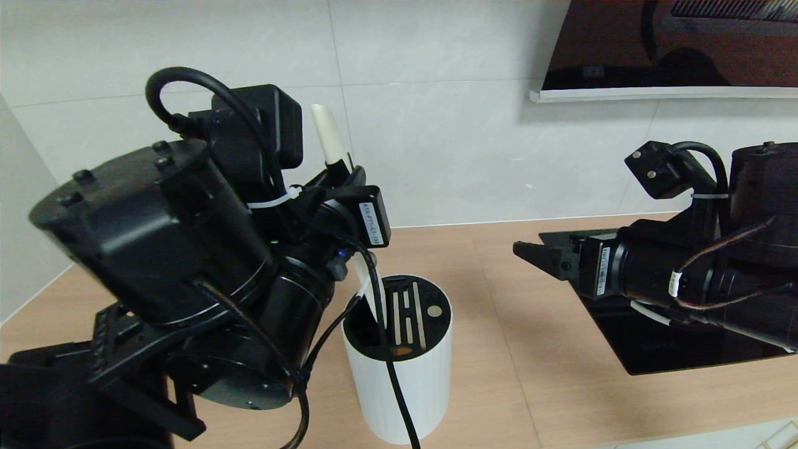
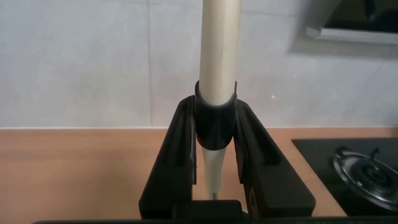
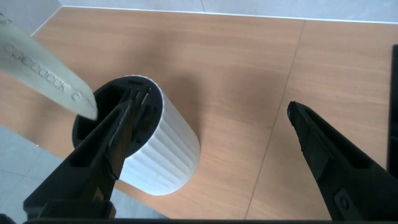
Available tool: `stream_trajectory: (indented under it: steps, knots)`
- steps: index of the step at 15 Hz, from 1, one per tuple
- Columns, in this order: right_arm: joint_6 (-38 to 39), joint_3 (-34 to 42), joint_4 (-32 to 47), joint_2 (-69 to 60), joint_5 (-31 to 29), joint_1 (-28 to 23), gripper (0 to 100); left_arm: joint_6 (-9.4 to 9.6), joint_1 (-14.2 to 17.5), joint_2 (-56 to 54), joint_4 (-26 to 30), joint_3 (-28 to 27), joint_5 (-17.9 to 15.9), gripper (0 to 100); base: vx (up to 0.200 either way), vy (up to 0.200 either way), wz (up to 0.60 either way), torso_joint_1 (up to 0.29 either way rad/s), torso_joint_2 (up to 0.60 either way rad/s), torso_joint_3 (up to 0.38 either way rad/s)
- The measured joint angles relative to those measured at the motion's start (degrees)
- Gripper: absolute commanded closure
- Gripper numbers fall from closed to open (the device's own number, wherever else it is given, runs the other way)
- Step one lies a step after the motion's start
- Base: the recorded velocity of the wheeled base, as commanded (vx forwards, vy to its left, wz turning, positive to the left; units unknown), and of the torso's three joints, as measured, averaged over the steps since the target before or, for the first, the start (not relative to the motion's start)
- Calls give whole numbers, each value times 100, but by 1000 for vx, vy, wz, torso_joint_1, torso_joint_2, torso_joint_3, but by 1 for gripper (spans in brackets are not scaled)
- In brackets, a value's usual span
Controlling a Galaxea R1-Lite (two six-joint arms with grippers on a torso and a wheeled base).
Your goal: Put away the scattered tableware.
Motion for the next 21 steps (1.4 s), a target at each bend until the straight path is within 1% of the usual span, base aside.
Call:
stream_trajectory:
  steps: [6, 9, 14, 15, 16, 17, 21]
  knots:
    - [0, 6, 5, 9, 2, 0, 0, -10, -16, 155, -52, 78, -9, 100, 0, 0, 0, 0, 0, 0]
    - [-1, 9, 11, 15, 9, 1, 0, -67, -16, 199, -51, 133, -17, 100, 0, 0, 0, 0, 0, 0]
    - [0, 15, 17, 59, 2, 1, 0, -85, -16, 246, -51, 293, -17, 100, 0, 0, 0, 0, 0, 0]
    - [-1, 15, 17, 69, 2, 1, 0, -100, -16, 273, -49, 310, -20, 100, 0, 0, 0, 0, 0, 0]
    - [0, 15, 16, 76, 2, 0, 0, -187, -16, 315, -52, 317, -20, 100, 0, 0, 0, 0, 0, 0]
    - [0, 15, 17, 80, 2, 0, 0, -233, -16, 356, -51, 321, -20, 100, 0, 0, 0, 0, 0, 0]
    - [-1, 20, 16, 89, 2, 1, 0, -280, -16, 530, -52, 339, -22, 100, 0, 0, 0, 0, 0, 0]
